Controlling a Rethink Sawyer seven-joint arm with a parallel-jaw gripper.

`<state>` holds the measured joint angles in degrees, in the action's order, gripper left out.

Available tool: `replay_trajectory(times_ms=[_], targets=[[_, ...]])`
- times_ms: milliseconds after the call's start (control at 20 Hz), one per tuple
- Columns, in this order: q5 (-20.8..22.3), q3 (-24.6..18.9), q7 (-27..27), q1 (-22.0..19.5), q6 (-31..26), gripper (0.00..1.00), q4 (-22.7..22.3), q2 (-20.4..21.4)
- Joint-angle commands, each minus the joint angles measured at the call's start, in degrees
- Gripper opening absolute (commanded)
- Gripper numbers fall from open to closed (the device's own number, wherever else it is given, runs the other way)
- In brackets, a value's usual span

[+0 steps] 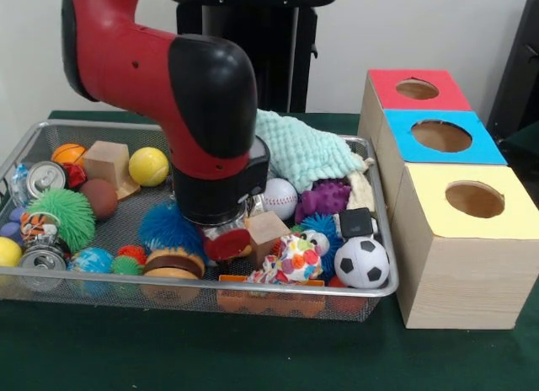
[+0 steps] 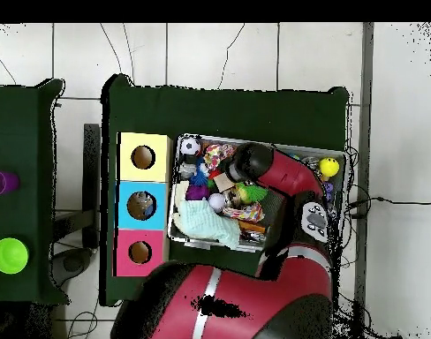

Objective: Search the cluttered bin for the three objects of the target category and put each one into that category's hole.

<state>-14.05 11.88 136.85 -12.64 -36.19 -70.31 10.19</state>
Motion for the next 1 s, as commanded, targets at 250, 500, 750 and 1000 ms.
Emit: replay_trajectory(times_ms=[250, 500, 750, 1000], targets=[[-14.96, -3.65, 27.75, 9.15, -0.24, 1.0, 16.36, -15.41], [-16.88, -1.09, 27.34, 9.97, -0.93, 1.0, 18.51, -17.34], [-14.99, -1.54, 19.34, 8.3, 2.3, 1.0, 13.98, -15.95], [-10.47, -3.52, 9.82, 4.72, 7.17, 1.0, 5.29, -11.94]])
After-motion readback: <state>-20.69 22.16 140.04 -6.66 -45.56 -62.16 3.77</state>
